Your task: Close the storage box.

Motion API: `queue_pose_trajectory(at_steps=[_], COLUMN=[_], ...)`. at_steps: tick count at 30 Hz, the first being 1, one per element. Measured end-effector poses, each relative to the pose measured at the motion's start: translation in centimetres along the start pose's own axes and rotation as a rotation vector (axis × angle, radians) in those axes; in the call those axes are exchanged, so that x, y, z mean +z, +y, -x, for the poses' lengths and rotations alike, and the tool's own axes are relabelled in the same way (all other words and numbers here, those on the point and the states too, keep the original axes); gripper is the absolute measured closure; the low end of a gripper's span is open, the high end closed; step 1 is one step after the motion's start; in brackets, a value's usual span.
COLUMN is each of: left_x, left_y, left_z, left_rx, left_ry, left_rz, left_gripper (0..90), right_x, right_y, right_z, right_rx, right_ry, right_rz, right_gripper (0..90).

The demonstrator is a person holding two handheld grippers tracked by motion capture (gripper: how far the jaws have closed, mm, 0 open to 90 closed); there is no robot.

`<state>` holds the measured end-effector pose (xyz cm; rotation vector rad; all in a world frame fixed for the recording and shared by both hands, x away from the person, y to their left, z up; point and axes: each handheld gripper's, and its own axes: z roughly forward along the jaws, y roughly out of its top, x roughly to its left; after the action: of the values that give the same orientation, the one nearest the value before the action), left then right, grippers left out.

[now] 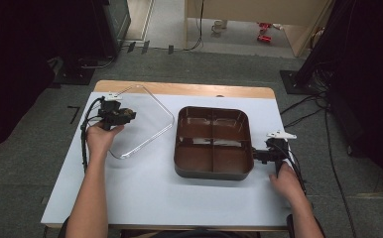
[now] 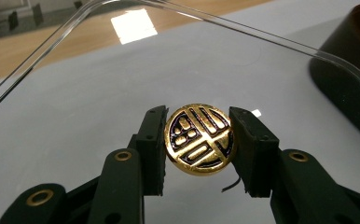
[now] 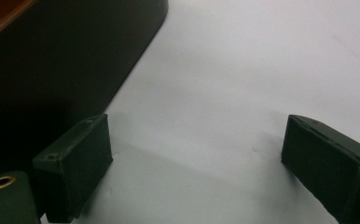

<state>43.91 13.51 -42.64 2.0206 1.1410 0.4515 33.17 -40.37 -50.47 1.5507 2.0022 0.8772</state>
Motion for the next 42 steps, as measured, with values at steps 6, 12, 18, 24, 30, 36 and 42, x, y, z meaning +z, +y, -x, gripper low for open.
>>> queue_pose_trajectory(at_steps=[6, 12, 18, 24, 30, 36, 42], left_x=[-1.5, -1.0, 0.8, 2.1, 3.4, 5.1, 7.2], left_y=[1.9, 3.1, 3.7, 4.4, 4.8, 5.5, 6.0], left_z=[2.0, 5.0, 8.6, 12.6, 15.4, 18.2, 21.1], left_rx=[0.070, 0.116, 0.172, 0.234, 0.304, 0.376, 0.427], left_ry=[-0.027, -0.115, -0.220, -0.324, -0.370, -0.430, -0.515], left_rz=[0.031, 0.052, 0.042, 0.044, 0.012, -0.018, -0.062], left_gripper=[59.7, 59.8, 59.8, 59.7, 59.8, 59.7, 59.8], right_x=[0.0, 0.0, 0.0, 0.0, 0.0, 0.0, 0.0], right_y=[0.0, 0.0, 0.0, 0.0, 0.0, 0.0, 0.0], right_z=[0.0, 0.0, 0.0, 0.0, 0.0, 0.0, 0.0], right_rx=[0.001, 0.001, 0.001, -0.002, -0.003, -0.001, -0.003], right_ry=[0.000, 0.000, 0.000, 0.000, 0.000, 0.000, 0.000], right_rz=[-0.001, 0.000, 0.000, 0.000, 0.000, -0.001, 0.000], right_gripper=[7.9, 7.9, 7.9, 7.9, 7.9, 7.9, 7.9])
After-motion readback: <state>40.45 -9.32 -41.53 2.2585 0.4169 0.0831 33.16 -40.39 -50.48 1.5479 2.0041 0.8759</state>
